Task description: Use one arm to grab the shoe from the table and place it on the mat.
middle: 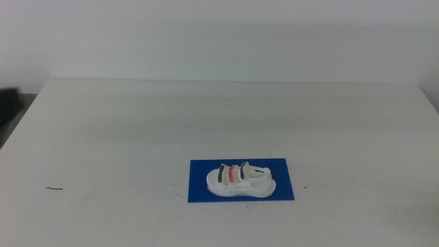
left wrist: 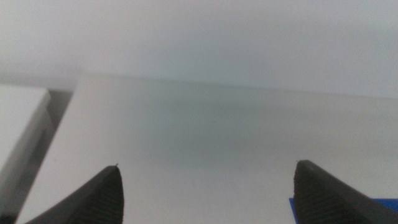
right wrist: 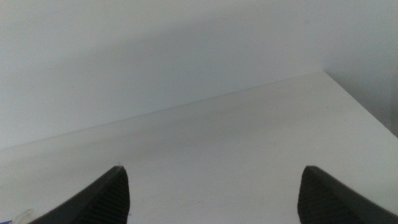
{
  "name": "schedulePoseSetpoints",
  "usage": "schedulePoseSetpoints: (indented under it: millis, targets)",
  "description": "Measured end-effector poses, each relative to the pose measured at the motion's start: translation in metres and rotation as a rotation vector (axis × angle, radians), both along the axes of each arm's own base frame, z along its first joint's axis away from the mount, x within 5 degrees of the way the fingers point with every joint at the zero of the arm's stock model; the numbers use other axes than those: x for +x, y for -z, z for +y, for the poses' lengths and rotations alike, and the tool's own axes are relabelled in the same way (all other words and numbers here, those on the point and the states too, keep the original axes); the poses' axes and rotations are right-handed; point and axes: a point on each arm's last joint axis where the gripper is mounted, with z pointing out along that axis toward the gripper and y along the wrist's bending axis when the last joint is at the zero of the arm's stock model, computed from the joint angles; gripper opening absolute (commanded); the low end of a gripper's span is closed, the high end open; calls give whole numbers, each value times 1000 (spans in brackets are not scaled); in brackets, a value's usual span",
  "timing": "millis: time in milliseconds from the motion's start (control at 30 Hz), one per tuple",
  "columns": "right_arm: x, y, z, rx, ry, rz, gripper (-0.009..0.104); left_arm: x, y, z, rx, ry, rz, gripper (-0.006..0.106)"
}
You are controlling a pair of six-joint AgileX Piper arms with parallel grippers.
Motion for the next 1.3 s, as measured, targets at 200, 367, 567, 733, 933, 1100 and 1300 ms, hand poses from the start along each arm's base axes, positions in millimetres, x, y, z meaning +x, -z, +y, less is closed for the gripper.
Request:
schedulePoseSetpoints:
  millis: [200, 367, 567, 733, 933, 1100, 1300]
  targets:
    - [0, 0, 0, 0, 0, 0, 79, -47, 9, 12, 10, 31, -161, 94]
    - [0, 0, 0, 0, 0, 0, 79, -58, 39, 8, 115, 144, -313, 94]
    - [0, 0, 0, 0, 0, 0, 79, -62, 95, 10, 156, 49, -438, 94]
    - [0, 0, 0, 0, 0, 0, 79, -62, 128, 16, 136, -63, -436, 94]
    - [0, 0, 0, 0, 0, 0, 79, -60, 139, 16, 153, -64, -409, 94]
    - [0, 0, 0, 0, 0, 0, 79, -58, 146, 17, 156, -71, -423, 94]
    - [0, 0, 0, 0, 0, 0, 79, -58, 151, 17, 156, -69, -403, 94]
